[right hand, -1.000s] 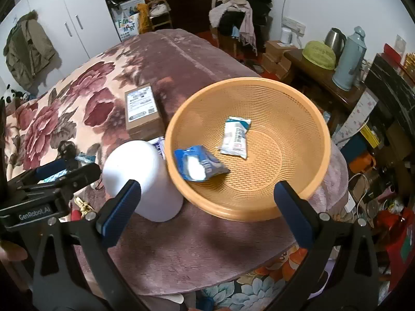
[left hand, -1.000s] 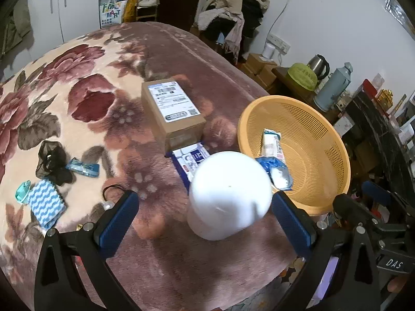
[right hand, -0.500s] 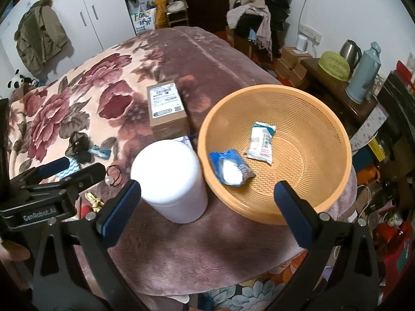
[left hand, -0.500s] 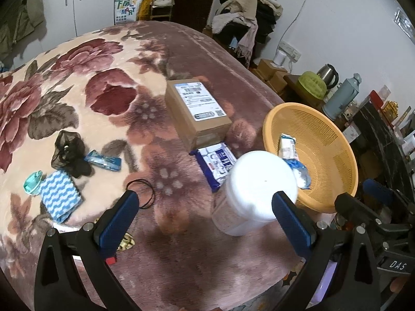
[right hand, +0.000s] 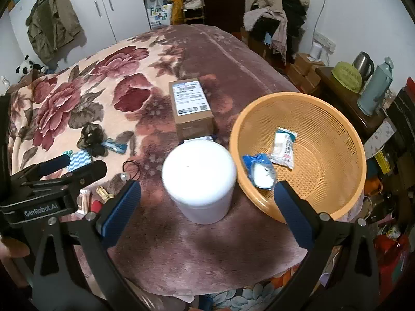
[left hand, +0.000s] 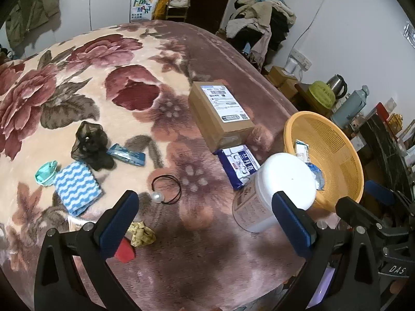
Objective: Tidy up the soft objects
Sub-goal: 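Move both open tools back toward the remaining items on the bed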
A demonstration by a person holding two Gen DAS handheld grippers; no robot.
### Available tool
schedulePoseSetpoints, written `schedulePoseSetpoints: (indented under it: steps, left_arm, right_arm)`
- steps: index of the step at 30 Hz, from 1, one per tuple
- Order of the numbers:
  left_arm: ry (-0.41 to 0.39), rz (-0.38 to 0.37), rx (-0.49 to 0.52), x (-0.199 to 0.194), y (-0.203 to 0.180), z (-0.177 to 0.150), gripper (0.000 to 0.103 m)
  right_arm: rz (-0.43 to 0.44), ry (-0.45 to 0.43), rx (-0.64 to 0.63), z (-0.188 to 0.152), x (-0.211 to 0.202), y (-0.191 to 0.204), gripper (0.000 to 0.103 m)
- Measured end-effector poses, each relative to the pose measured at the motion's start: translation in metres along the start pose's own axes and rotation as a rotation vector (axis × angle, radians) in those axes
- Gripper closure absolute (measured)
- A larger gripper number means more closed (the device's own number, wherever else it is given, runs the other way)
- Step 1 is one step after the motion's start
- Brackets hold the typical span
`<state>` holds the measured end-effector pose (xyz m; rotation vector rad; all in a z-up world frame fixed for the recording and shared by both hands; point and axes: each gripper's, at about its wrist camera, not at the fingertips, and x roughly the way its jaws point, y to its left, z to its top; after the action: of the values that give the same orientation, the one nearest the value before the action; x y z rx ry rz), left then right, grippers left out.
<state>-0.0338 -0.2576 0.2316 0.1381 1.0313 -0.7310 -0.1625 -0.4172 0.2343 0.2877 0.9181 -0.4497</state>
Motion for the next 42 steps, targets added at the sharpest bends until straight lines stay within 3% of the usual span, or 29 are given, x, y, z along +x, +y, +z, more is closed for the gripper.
schedulePoseSetpoints:
  steps: [42]
  left_arm:
    - [0.015, 0.081, -0.179, -0.003, 0.135, -0.048, 0.001]
  right_arm:
    - [0.093, 0.087, -0.186, -0.023, 0.043, 0.122, 0.000]
